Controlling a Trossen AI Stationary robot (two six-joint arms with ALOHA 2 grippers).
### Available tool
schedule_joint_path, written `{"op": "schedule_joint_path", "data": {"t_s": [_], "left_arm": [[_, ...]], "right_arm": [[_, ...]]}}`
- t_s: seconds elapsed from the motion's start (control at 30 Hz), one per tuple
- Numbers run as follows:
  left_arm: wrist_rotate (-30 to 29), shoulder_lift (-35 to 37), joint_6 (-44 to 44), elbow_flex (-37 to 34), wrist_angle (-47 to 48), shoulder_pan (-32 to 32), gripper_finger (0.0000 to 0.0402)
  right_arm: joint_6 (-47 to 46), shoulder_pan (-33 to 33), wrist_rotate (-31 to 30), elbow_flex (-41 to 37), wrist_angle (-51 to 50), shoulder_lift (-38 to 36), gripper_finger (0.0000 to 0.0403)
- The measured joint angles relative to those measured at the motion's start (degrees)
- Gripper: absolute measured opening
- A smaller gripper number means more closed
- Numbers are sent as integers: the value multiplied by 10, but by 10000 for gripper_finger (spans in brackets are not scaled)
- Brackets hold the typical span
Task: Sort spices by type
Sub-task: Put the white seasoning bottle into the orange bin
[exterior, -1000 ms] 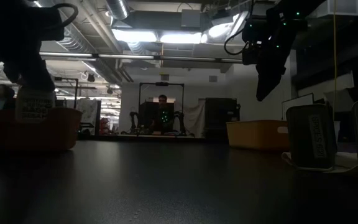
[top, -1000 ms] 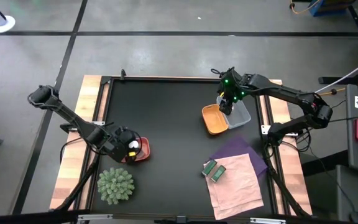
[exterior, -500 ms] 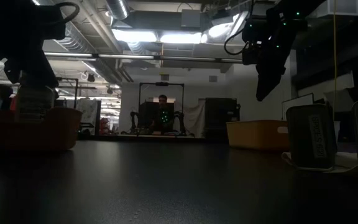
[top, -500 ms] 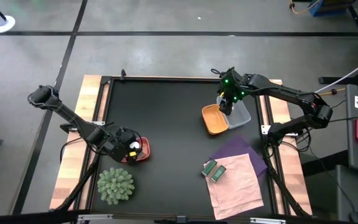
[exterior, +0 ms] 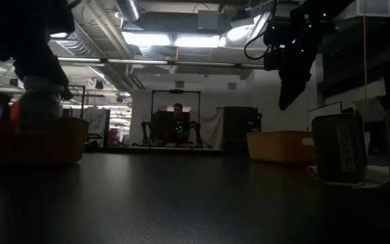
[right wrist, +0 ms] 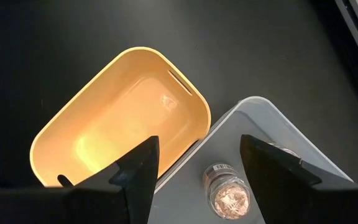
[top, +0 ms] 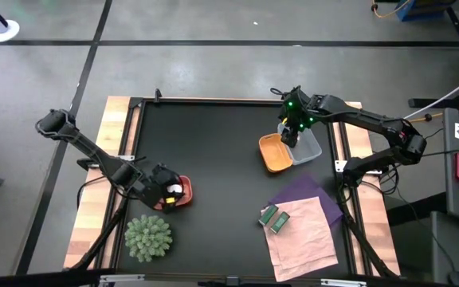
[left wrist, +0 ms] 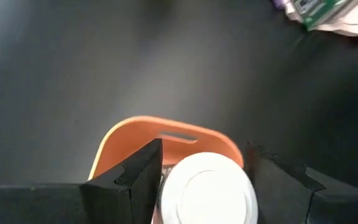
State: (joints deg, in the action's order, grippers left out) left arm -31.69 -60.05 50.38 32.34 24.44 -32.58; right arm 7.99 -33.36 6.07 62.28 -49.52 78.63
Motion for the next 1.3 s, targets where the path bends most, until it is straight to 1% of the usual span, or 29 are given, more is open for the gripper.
{"op": "schedule_joint_path", "data": {"t_s": [0.13, 0.27, 0.47, 0.63, 0.77, 0.9, 1.0, 1.07, 1.2, 1.3], "left_arm": [[-1, 0, -40, 0, -11, 0, 212], [-1, 0, -56, 0, -12, 0, 212], [-2, 0, -56, 0, -12, 0, 212], [-33, 1, -56, 0, -17, 0, 212], [-52, 12, -58, 0, -18, 7, 212], [-56, 30, -65, 0, -31, 25, 212], [-57, 44, -96, 0, -52, 42, 212], [-57, 49, -125, 0, -70, 54, 212], [-57, 49, -186, 0, -119, 81, 212], [-56, 49, -221, 0, -147, 99, 212]], "right_arm": [[0, 0, 0, 0, 0, 0, 225], [0, 0, 0, 0, 0, 0, 225], [0, 0, 0, 0, 0, 0, 225], [20, 0, 0, 0, 0, 0, 225], [55, 0, 19, 0, 0, -4, 225], [65, 0, 44, 0, 0, -17, 225], [72, 0, 71, 0, -1, -31, 225], [73, 0, 104, 0, -1, -42, 225], [77, 3, 208, 0, -1, -60, 225], [104, 27, 272, 0, -1, -67, 225]]}}
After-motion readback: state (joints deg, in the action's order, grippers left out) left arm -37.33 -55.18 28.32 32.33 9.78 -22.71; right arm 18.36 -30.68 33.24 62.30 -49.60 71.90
